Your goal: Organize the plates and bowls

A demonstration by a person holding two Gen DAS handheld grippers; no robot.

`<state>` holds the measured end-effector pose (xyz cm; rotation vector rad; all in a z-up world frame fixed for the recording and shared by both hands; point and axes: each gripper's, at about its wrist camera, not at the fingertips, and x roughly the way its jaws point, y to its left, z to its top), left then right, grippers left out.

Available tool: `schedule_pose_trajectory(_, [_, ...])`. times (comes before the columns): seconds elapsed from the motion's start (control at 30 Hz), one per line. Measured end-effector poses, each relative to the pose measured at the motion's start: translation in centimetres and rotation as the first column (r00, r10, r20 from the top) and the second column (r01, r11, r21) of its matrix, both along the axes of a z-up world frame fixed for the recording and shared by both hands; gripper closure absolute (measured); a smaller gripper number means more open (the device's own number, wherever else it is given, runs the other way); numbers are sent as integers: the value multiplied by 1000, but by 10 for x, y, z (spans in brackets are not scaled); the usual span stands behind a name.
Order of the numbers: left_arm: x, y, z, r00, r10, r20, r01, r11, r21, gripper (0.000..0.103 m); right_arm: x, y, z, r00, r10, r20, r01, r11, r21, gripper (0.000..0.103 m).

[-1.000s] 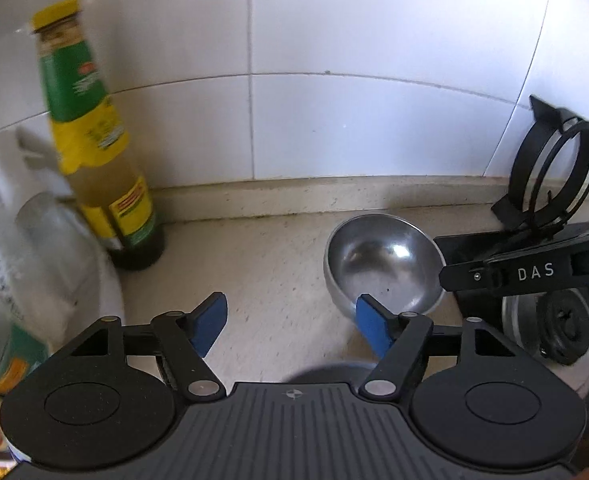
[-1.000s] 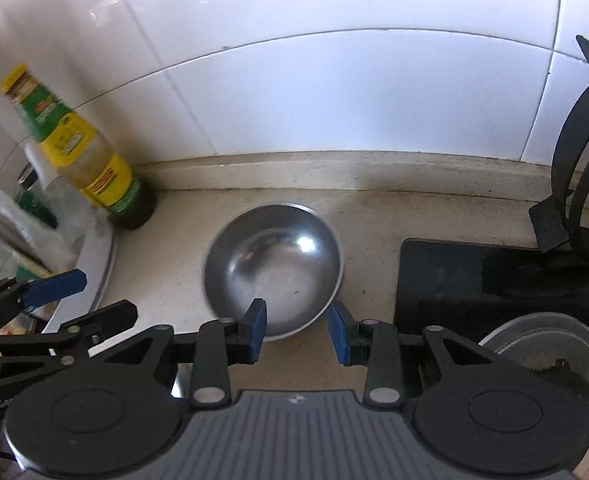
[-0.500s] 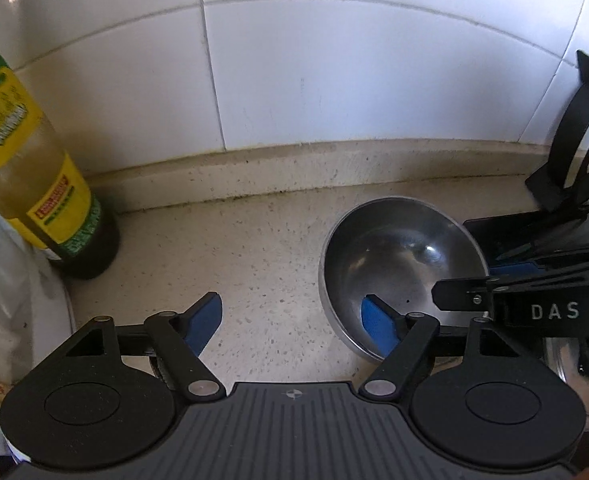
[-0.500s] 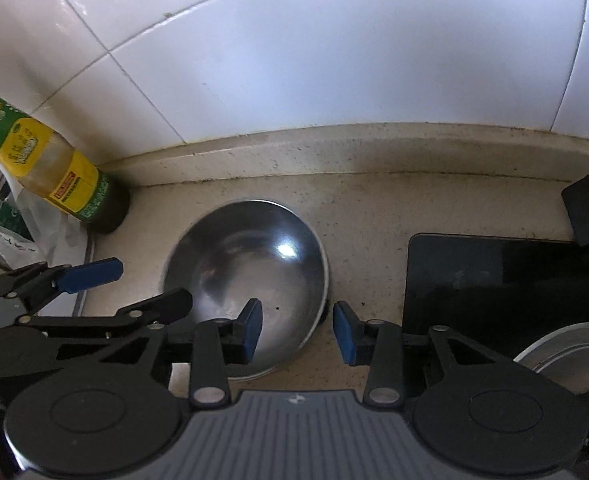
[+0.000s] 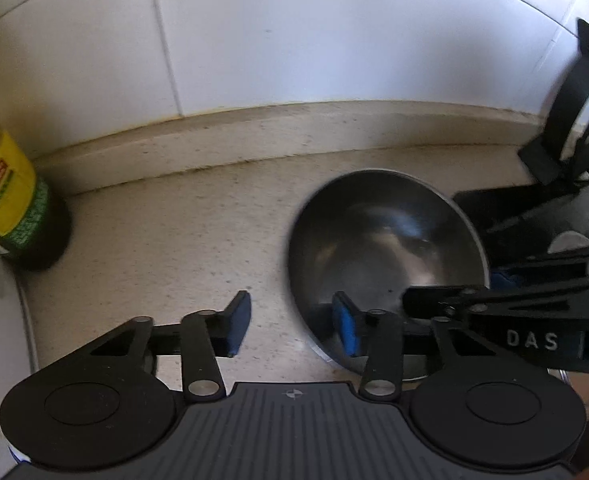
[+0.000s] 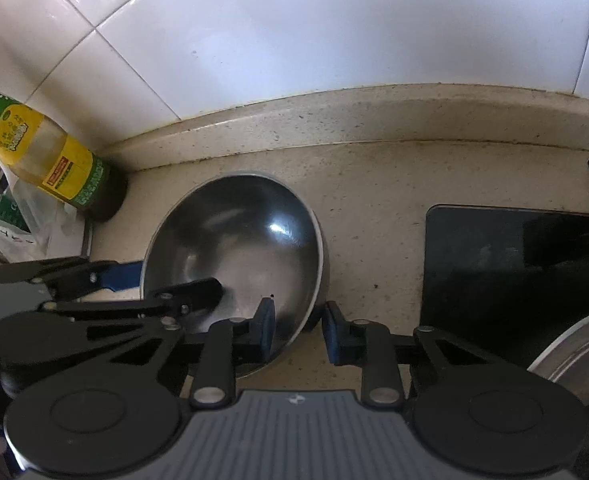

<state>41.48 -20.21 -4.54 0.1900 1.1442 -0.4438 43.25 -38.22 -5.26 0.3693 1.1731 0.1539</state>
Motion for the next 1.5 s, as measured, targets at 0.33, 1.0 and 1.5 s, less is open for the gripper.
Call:
schedule_pose_trajectory(0.33, [-13,4,21,999,-20,51,21,999,-26,61,-4,-2,11,1000,-5,24,4,999,45,54])
schedule_pose_trajectory(1.0, [-95,57,103,975,-14,222,29,997,-67,52,-68,44,96,979,122,164,-127,992,21,54])
schedule_pose_trajectory(1.5, [-134,100,94,980,-36,197,50,997,-67,50,-107,83,102,977,177,117,-180,983,15,54])
